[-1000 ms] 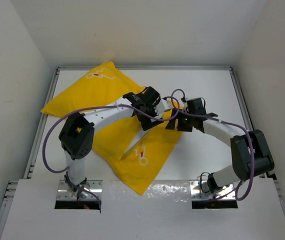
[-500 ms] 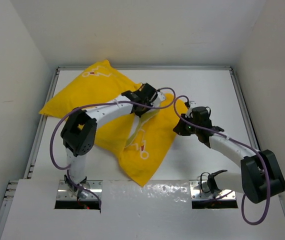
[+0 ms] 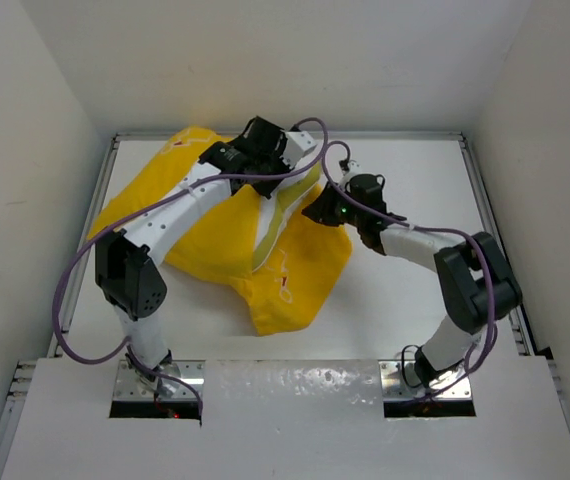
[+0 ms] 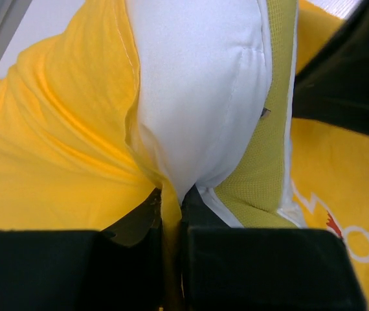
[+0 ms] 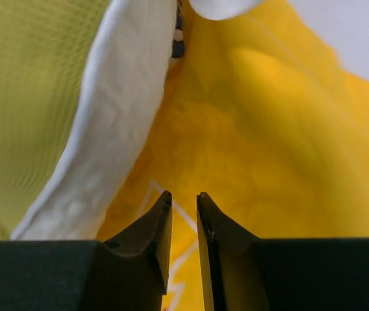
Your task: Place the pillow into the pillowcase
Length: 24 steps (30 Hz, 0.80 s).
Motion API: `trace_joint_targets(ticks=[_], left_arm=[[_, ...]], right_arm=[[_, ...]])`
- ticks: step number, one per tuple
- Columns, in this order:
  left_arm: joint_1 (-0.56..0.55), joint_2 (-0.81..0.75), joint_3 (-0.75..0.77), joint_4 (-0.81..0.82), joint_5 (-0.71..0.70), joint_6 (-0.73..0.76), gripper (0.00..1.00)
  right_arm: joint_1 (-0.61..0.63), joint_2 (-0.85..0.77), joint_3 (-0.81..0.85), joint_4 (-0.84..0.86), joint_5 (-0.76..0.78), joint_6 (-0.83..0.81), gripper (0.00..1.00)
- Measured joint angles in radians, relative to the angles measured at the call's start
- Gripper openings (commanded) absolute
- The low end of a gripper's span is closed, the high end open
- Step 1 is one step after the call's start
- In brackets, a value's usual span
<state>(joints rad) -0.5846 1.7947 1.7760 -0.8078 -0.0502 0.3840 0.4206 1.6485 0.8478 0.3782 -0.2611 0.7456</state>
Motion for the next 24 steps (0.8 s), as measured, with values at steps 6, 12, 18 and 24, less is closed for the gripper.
trace_joint_targets(ticks=[6,12,18,24], left_arm=[[-0.002,0.020,0.138,-0.061,0.055,-0.018,0.00],[0.020,0.020,0.181,-0.080,0.167,-0.042,0.00],[0.037,0.023,0.182,-0.085,0.274,-0.072,0.00],[0.057,0.030,0.192,-0.098,0.388,-0.103,0.00]], right_arm=[[0.062,0.135,0.122,0.028,0.047,0.070,0.37],[0.076,0.237,0.158,0.042,0.125,0.180,0.77],[0.082,0.304,0.201,0.051,0.188,0.215,0.81],[0.085,0.376,0.227,0.161,0.219,0.292,0.00]])
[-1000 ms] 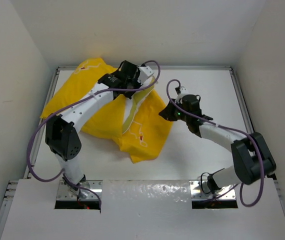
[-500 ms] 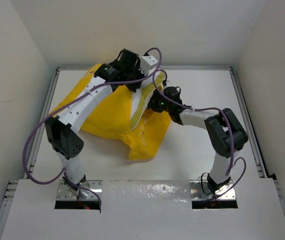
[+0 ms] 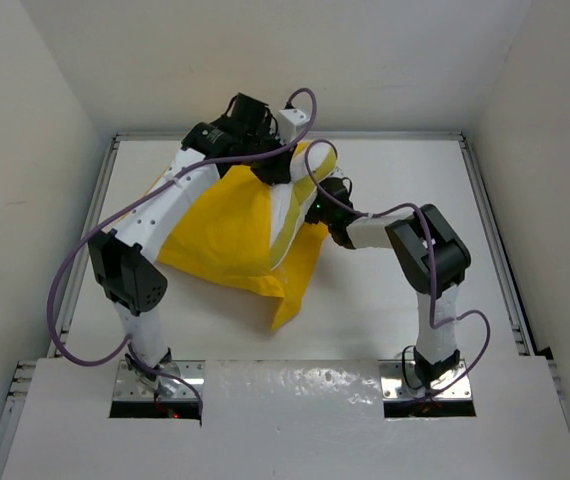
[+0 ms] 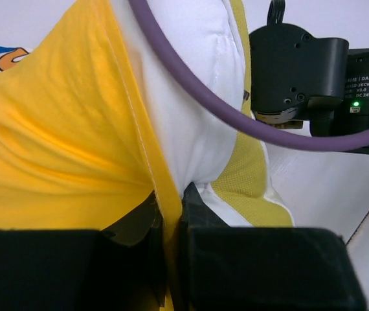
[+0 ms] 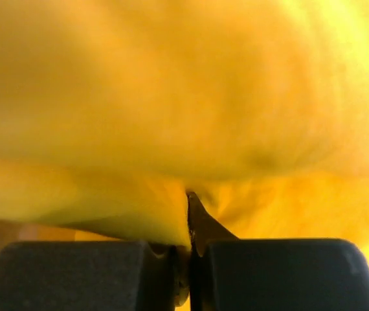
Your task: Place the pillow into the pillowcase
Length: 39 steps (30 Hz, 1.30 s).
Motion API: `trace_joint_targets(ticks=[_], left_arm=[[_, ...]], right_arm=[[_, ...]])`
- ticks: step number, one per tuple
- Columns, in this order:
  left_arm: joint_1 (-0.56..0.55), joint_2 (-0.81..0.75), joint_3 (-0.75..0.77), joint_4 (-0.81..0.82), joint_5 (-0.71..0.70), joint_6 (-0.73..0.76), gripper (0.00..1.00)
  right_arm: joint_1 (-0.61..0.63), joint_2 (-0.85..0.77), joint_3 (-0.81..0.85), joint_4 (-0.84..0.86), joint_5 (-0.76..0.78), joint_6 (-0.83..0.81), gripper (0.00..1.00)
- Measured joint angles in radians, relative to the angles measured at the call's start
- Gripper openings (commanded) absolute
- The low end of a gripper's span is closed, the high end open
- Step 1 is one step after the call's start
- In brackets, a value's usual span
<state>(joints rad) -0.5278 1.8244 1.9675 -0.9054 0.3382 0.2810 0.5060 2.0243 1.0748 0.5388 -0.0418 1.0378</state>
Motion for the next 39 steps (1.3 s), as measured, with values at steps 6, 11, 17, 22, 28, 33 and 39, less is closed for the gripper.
trace_joint_targets(ticks=[6,11,17,22,28,33,39], left_arm=[[0.086,0.004,-0.027,-0.007,0.016,0.025,0.00],[0.123,-0.002,-0.255,0.068,-0.086,0.095,0.00],[0.105,0.019,-0.361,0.134,-0.112,0.116,0.00],[0.079,0.080,-0.379,0.179,-0.109,0.115,0.00],[-0.012,0.156,-0.414,0.232,-0.136,0.166,0.00],[-0.033,0.156,-0.431,0.256,-0.126,0.219,0.00],[-0.032,0.136,-0.431,0.236,0.021,0.410,0.00]], right_arm=[[-0.078,-0.103,-0.256,0.111,-0.013,0.060,0.00],[-0.208,-0.332,-0.452,0.137,-0.143,0.008,0.00],[-0.212,-0.491,-0.517,0.103,-0.321,-0.155,0.00],[-0.240,-0.450,-0.547,-0.021,-0.379,-0.257,0.00],[-0.242,-0.449,-0.546,-0.110,-0.432,-0.377,0.00],[-0.253,-0.531,-0.541,-0.123,-0.439,-0.384,0.00],[-0.397,-0.509,-0.494,-0.073,-0.378,-0.236,0.00]])
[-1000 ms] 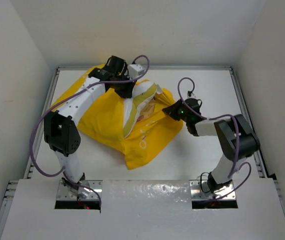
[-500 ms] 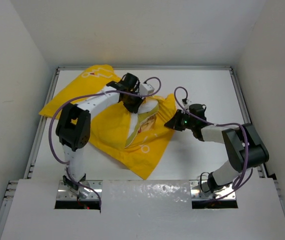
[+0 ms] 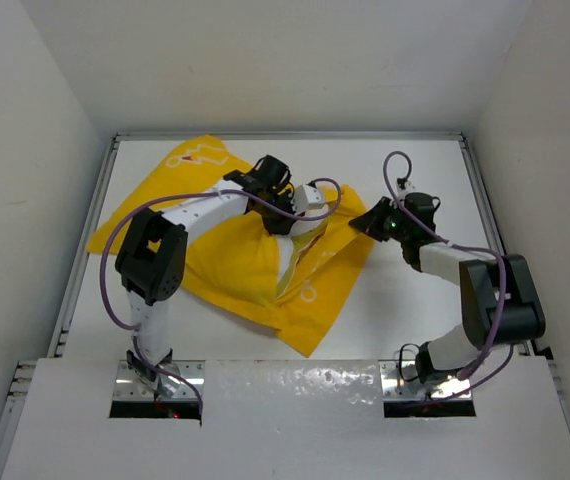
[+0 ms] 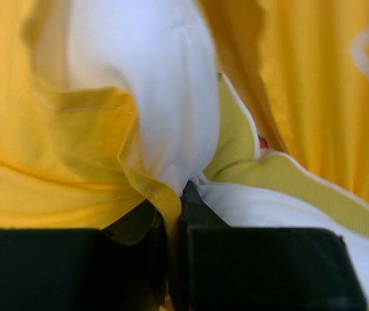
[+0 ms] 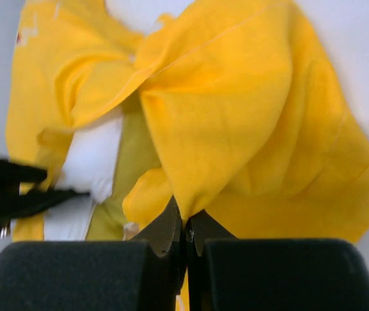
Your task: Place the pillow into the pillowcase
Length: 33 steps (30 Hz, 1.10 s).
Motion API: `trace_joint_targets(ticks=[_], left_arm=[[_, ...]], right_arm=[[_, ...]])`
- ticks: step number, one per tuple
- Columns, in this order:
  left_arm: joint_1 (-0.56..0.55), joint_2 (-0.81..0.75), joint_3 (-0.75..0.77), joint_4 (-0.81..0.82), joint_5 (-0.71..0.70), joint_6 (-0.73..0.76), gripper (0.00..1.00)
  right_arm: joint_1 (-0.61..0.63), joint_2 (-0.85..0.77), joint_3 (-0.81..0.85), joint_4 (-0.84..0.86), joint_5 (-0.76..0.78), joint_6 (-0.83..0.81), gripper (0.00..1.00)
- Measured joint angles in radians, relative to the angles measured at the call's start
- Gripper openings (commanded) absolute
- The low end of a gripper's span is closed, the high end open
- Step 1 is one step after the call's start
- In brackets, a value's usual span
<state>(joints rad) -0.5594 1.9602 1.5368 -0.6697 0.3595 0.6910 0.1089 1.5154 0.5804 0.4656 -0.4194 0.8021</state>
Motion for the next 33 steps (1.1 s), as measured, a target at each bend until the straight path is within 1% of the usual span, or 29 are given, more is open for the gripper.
trace_joint_targets(ticks=[3,5,10,11,13,15,18,20,22,25,26,29,30,32,33], left_arm=[[0.000,-0.024,-0.016,-0.009,0.028,0.064,0.00],[0.000,-0.034,-0.038,-0.001,0.025,0.072,0.00],[0.000,-0.027,-0.042,-0.001,0.038,0.086,0.00],[0.000,-0.024,-0.037,-0.006,0.050,0.097,0.00],[0.000,-0.017,-0.021,-0.035,0.083,0.133,0.00],[0.000,-0.011,-0.002,-0.064,0.112,0.170,0.00],[0.003,-0.008,0.047,-0.124,0.154,0.224,0.00],[0.003,-0.008,0.072,-0.140,0.154,0.219,0.00],[0.002,-0.008,0.067,-0.121,0.125,0.169,0.00],[0.002,-0.008,0.008,-0.038,0.058,0.076,0.00],[-0.002,-0.005,-0.011,-0.005,0.035,0.042,0.01],[-0.004,0.022,-0.014,0.052,-0.012,-0.049,0.12],[-0.002,0.041,0.006,0.050,-0.018,-0.076,0.19],[0.003,0.085,0.058,0.042,-0.018,-0.117,0.27],[0.005,0.110,0.092,0.035,-0.013,-0.137,0.29]], right_arm=[[-0.015,0.056,0.058,0.001,0.006,0.029,0.00],[-0.003,0.052,0.079,0.006,-0.004,0.032,0.00],[0.036,-0.051,0.082,-0.016,0.010,0.001,0.00],[0.038,-0.086,0.083,-0.030,0.023,-0.016,0.00],[0.039,-0.107,0.109,-0.080,0.055,-0.048,0.00],[0.039,-0.066,0.175,-0.134,0.083,-0.081,0.00],[0.039,0.037,0.264,-0.157,0.118,-0.106,0.00],[0.039,0.095,0.295,-0.157,0.132,-0.110,0.00],[0.040,0.123,0.304,-0.153,0.130,-0.112,0.00],[0.055,0.118,0.312,-0.152,0.090,-0.136,0.00],[0.065,0.111,0.318,-0.151,0.056,-0.150,0.00],[0.080,0.052,0.319,-0.148,-0.060,-0.172,0.00],[0.081,0.026,0.317,-0.146,-0.091,-0.175,0.00],[0.084,-0.027,0.298,-0.144,-0.137,-0.178,0.00],[0.084,-0.047,0.286,-0.144,-0.153,-0.178,0.00]])
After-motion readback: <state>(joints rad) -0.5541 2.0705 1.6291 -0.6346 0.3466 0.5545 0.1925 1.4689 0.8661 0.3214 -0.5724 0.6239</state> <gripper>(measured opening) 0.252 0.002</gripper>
